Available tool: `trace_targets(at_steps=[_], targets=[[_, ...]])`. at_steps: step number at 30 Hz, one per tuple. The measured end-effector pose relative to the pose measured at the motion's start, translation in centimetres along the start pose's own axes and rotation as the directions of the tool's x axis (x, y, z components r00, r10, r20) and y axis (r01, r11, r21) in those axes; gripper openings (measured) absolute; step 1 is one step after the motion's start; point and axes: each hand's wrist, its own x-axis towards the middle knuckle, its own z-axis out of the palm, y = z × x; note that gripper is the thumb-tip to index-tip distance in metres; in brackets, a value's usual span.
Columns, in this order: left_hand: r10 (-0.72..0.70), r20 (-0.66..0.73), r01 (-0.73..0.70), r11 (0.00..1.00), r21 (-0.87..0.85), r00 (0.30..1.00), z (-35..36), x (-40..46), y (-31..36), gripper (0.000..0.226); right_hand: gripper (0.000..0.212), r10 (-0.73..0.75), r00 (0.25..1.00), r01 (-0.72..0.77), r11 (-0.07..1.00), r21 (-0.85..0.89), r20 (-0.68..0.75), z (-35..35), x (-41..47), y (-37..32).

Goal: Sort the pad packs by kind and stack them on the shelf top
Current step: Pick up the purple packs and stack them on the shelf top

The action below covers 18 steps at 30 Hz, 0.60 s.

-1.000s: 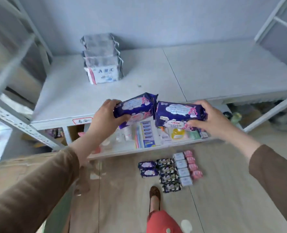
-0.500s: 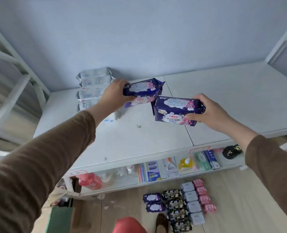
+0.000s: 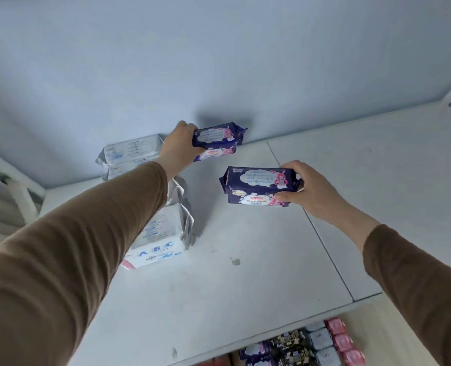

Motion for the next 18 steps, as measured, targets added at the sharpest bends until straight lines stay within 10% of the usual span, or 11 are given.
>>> trace_targets(at_steps=[18], targets=[[0.025, 0.171, -0.030, 0.999, 0.027, 0.985, 1.0, 6.0, -4.7, 0.049, 0.048, -0.003, 0.994, 0.009, 0.998, -0.057, 0.106, 6.3, 13.2, -1.5]])
